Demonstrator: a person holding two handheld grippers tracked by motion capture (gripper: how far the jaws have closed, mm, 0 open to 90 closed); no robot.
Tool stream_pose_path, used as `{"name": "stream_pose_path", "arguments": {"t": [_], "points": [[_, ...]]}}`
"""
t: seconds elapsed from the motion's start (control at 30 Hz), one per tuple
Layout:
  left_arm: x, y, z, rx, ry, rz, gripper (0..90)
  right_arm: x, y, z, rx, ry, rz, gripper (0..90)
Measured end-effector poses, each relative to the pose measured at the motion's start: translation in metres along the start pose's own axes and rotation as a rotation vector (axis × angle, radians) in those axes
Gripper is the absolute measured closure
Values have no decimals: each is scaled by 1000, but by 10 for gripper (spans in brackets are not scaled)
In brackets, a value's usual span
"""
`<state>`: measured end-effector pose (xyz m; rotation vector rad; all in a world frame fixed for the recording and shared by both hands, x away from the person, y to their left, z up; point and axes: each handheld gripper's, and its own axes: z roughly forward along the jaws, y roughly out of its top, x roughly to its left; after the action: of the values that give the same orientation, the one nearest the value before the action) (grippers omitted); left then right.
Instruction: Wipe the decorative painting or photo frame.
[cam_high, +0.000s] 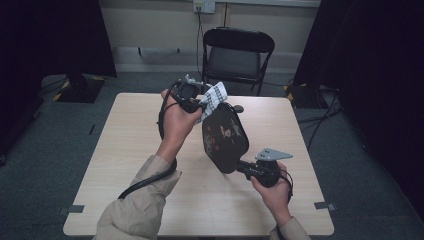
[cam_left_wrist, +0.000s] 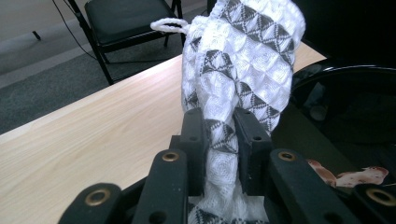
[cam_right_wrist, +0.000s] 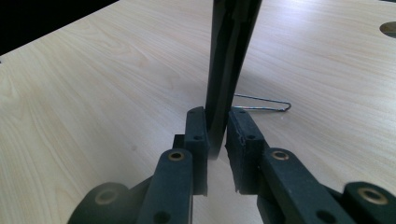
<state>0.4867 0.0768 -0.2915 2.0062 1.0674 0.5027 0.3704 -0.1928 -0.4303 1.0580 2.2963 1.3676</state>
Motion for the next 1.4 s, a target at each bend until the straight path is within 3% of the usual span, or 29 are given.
{"name": "stream_pose_path", "arguments": {"t": [0.17,0.27,0.43,0.67,1.07,1.27,1.33,1.4], "points": [[-2,2,-5,-9,-3,-3,755,-1,-1,0,-12,-3,-6,777],[-3,1,-5,-4,-5,-3,754,1,2,1,-32,-3,-4,713],[-5,-2,0,3,-8,-1,754,4,4,3,-31,-9,-11,761],[-3,-12,13,48,1,13,756,-1,3,2,-30,-10,24,791],[5,-32,26,87,32,-31,756,-3,4,1,-31,1,37,794],[9,-39,30,118,41,-31,756,-3,3,2,-35,0,38,794],[10,-41,32,100,43,-69,756,-3,3,2,-35,1,37,793],[11,-41,32,96,47,-78,756,-3,3,2,-35,1,38,794]]}}
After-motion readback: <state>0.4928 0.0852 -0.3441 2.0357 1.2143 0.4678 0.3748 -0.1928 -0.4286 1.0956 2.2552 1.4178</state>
